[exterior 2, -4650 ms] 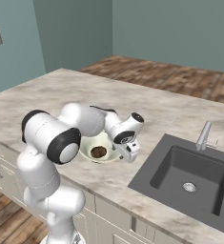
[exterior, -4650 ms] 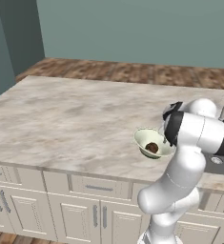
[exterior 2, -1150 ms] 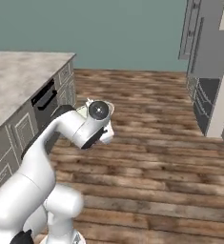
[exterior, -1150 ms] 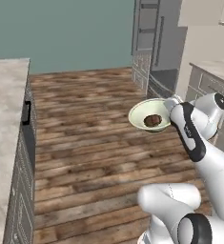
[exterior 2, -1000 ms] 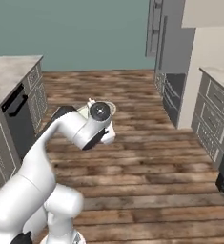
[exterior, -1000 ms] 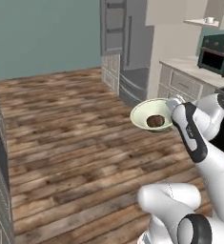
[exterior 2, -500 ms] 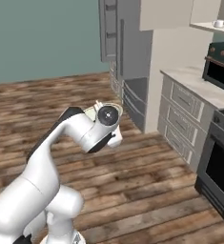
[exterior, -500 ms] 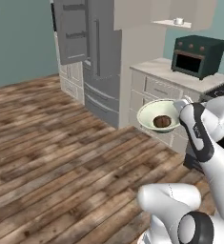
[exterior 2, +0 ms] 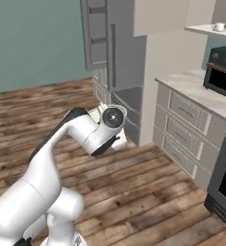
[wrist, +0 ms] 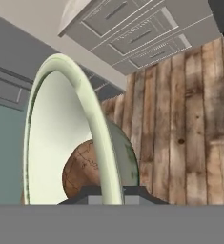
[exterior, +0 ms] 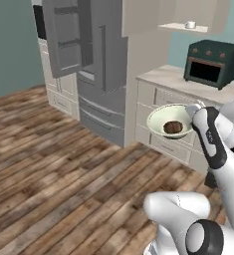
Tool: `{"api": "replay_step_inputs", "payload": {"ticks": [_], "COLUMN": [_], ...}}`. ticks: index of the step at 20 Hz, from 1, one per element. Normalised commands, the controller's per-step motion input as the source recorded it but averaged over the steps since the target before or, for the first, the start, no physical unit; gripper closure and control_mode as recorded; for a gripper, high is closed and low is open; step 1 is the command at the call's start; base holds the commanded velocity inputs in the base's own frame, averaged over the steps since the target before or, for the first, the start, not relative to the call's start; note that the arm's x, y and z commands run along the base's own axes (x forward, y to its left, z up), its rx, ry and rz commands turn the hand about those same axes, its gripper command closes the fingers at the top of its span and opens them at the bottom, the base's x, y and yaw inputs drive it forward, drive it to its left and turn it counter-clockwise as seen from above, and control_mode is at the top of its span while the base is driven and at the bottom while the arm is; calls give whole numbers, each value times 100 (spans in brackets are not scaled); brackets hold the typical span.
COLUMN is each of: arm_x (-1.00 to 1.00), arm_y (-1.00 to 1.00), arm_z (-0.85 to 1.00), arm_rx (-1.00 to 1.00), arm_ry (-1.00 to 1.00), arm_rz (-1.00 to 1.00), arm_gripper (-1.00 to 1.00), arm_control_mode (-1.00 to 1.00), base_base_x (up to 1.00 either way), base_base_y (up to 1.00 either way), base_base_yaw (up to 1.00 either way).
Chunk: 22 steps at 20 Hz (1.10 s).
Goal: Move the mug from next to the sink to the open cabinet. Then, move the bowl with the potato to the fridge to clear the area for faucet cleaning.
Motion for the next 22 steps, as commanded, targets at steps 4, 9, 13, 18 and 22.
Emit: {"api": "replay_step_inputs", "payload": {"ticks": [4,9,13,18,22], "arm_x": [0,0,0,0,0], "arm_y": [0,0,0,0,0], "arm_z": [0,0,0,0,0], "arm_rx": [0,0,0,0,0], "arm_ry": [0,0,0,0,0], "arm_rz": [0,0,0,0,0], "arm_gripper": [100,100,100,100,100], "arm_control_mode": [100,100,100,100,100], "base_base_x": [100,100,100,100,100], "base_base_y": [100,100,100,100,100], "base_base_yaw": [-6,0,0,0,0]}}
